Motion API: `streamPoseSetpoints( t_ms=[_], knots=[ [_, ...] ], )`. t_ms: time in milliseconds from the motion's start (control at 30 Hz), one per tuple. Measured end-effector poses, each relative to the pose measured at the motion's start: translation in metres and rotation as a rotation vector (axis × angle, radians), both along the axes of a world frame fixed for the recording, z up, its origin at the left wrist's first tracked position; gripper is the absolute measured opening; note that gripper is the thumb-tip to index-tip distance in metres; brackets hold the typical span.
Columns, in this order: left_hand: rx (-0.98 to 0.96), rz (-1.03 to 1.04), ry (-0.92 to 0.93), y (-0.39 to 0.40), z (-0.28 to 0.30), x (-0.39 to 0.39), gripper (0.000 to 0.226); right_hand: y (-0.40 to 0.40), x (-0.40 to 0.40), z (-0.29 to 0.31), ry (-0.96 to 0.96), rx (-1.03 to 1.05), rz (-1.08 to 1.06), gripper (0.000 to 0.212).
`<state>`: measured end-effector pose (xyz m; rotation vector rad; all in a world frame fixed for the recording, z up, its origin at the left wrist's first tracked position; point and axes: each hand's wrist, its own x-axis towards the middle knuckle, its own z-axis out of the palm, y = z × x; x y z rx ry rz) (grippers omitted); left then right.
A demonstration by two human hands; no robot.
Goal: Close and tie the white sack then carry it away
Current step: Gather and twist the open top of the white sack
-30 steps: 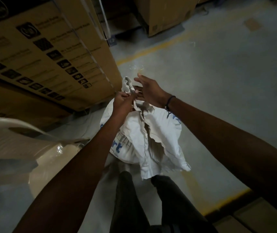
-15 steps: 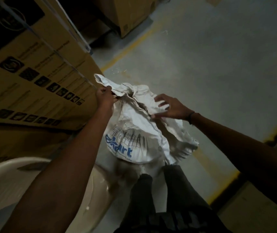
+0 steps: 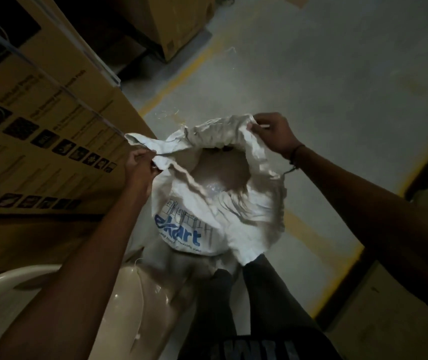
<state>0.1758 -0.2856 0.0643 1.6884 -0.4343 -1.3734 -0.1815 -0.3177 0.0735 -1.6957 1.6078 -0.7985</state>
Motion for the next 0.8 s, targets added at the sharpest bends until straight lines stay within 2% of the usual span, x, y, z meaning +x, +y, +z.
streamPoseSetpoints(
  t_ms=[133, 233, 367, 500, 567, 633, 733, 800],
  knots=[
    [-0.029, 0.051, 0.008, 0.022, -0.008, 0.015, 0.025, -0.044, 0.004, 0.015, -0.157, 0.041, -0.084, 0.009],
    [-0.033, 0.032, -0.042, 0.035, -0.018, 0.023, 0.024, -0.072, 0.01, 0.015, -0.29, 0.131, -0.206, 0.011],
    [-0.031, -0.107, -0.251, 0.047, -0.032, 0.032, 0.008, -0.088, 0.022, 0.013, -0.416, 0.214, -0.296, 0.029],
    [-0.133, -0.159, -0.408, 0.05, -0.022, 0.03, 0.018, -0.086, 0.034, 0.012, -0.424, 0.229, -0.228, 0.023],
    [-0.148, -0.153, -0.464, 0.048, -0.021, 0.038, 0.007, -0.086, 0.036, 0.013, -0.441, 0.215, -0.203, 0.03],
    [-0.121, -0.16, -0.499, 0.044, -0.018, 0.052, 0.007, -0.088, 0.034, 0.013, -0.465, 0.213, -0.189, 0.035],
    [-0.076, -0.111, -0.562, 0.037, -0.014, 0.072, 0.005, -0.096, 0.024, 0.006, -0.502, 0.213, -0.185, 0.022],
    [-0.058, -0.01, -0.57, 0.031, -0.012, 0.081, 0.012, -0.101, 0.013, 0.001, -0.502, 0.2, -0.204, 0.017]
  ],
)
